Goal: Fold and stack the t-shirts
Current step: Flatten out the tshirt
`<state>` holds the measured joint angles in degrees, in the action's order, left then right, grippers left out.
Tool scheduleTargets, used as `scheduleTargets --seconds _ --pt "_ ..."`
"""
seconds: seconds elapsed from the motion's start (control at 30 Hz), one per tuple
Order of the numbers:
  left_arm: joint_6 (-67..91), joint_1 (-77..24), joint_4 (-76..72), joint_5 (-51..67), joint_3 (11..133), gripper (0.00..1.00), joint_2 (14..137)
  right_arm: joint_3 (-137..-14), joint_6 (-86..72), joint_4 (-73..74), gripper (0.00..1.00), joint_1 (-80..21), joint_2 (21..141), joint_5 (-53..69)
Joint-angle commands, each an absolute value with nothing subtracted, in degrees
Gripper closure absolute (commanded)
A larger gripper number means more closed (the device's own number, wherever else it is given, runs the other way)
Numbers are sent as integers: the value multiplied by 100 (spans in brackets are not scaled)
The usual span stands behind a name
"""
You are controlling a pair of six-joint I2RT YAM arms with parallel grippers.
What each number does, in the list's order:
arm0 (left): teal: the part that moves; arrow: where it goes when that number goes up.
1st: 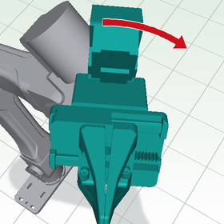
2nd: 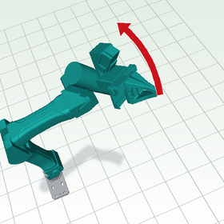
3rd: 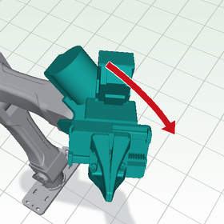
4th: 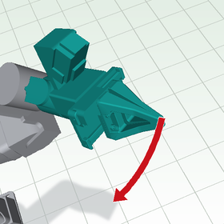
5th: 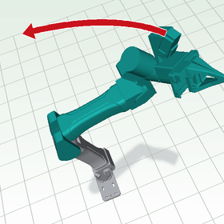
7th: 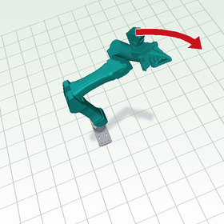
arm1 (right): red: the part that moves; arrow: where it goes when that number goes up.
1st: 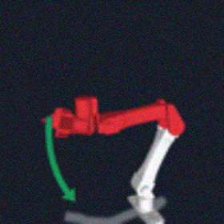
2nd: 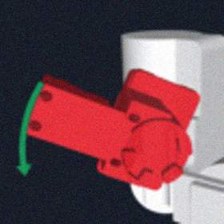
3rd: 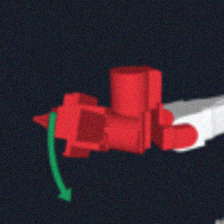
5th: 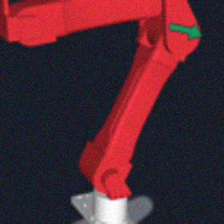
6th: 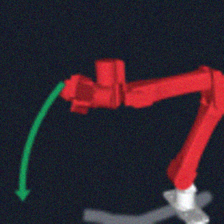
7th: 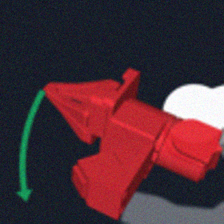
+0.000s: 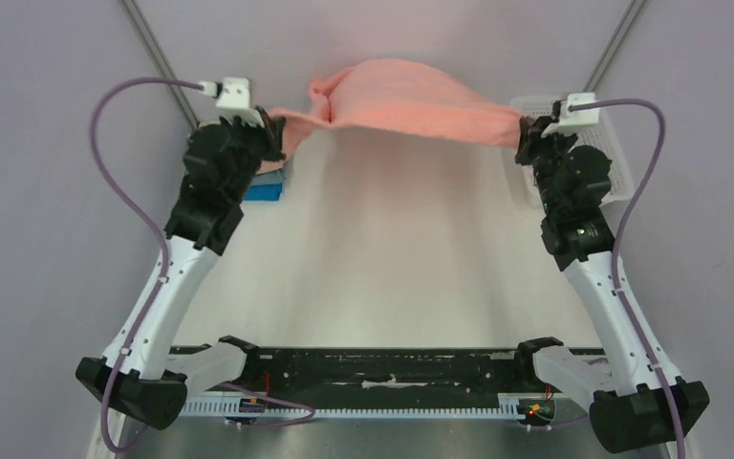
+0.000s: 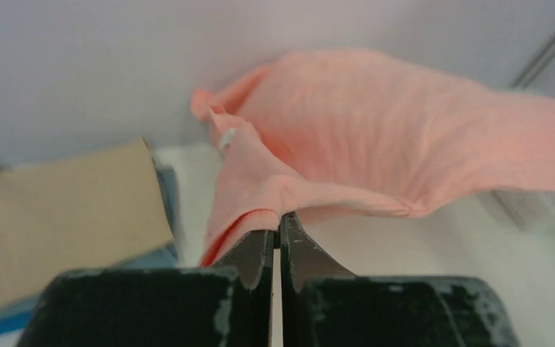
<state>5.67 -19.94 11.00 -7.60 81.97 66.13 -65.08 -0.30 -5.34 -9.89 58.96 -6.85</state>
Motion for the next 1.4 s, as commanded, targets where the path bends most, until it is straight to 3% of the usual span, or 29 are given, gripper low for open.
scheduleTargets --seconds 0.0,0.1,0.23,0.4,0.6,0.93,1.17,1.37 --pt "1346 -2062 771 314 5964 98 6162 -4811 36 -678 100 -967 5555 -262" --pt "2154 -2419 162 682 4455 98 5886 -3837 7 -701 100 -963 5301 61" --pt "2720 -2918 196 408 3583 98 5921 -2994 -186 -242 98 -962 5153 -126" --pt "3369 -3191 877 -188 3233 98 6064 -2333 -796 532 99 -965 5312 -989" --pt "4144 -3605 1536 -278 2826 98 5715 -2083 -1076 1291 99 -964 5184 -1049" --pt "5269 -4623 3461 -773 3349 98 5395 -2649 -1408 2457 99 -965 4720 -1538" --pt "5722 -4847 3976 -322 3769 98 5838 -3257 -1405 3325 98 -967 4957 -1454" --pt "6058 -5115 4393 -163 3675 98 5989 -3077 -1428 3720 94 -966 5238 -1487"
